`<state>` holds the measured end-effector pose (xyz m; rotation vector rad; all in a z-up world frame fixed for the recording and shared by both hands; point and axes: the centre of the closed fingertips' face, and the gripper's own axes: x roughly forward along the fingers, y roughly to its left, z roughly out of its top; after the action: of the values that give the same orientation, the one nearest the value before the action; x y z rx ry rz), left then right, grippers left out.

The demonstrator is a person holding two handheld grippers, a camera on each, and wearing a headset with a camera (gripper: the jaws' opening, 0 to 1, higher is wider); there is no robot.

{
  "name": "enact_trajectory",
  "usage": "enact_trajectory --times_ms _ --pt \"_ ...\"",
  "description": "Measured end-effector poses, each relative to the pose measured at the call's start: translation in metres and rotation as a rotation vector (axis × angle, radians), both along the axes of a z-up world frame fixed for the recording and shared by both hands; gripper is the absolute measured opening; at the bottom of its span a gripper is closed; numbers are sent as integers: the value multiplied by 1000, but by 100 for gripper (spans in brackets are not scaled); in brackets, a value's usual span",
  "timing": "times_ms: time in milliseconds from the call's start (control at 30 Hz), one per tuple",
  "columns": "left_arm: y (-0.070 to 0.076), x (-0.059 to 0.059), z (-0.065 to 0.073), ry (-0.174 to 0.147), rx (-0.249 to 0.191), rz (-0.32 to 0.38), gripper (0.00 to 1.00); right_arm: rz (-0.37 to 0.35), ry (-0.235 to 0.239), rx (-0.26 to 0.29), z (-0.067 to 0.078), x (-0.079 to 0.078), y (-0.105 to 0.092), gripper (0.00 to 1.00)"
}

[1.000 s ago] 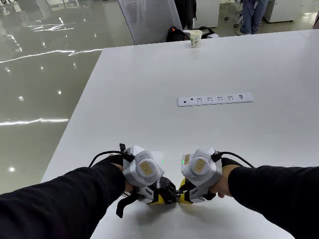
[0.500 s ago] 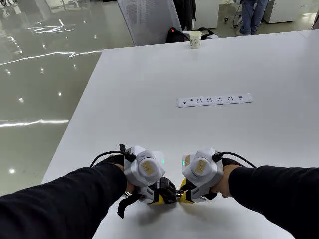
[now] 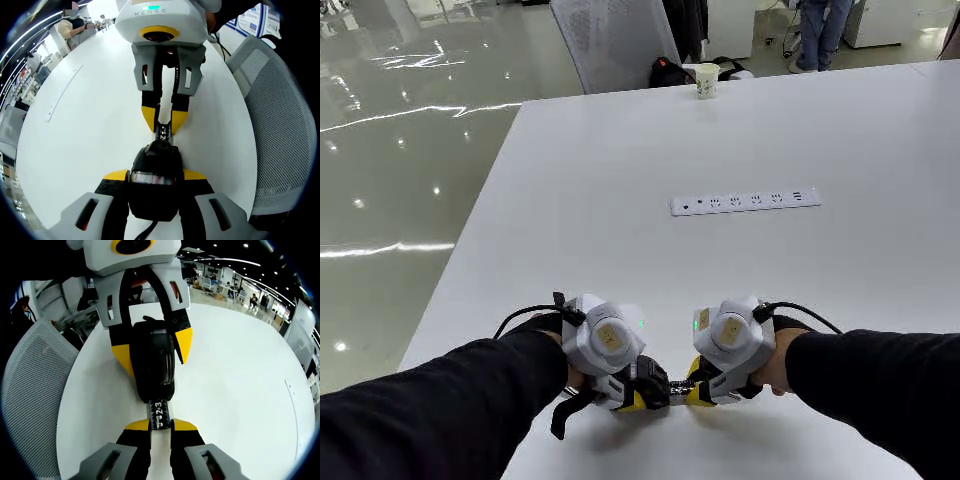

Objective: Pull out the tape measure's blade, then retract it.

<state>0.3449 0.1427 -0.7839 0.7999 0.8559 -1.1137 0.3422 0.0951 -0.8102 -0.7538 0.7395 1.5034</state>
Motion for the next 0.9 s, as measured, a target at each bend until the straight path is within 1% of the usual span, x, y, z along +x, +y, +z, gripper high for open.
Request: enact_trajectory --times_ms 500,900 --pt "1 0 0 -1 -2 12 33 -5 -4 -15 1 2 -10 11" --pt "2 -1 0 -2 -2 15 33 -12 -9 -22 2 4 -26 11"
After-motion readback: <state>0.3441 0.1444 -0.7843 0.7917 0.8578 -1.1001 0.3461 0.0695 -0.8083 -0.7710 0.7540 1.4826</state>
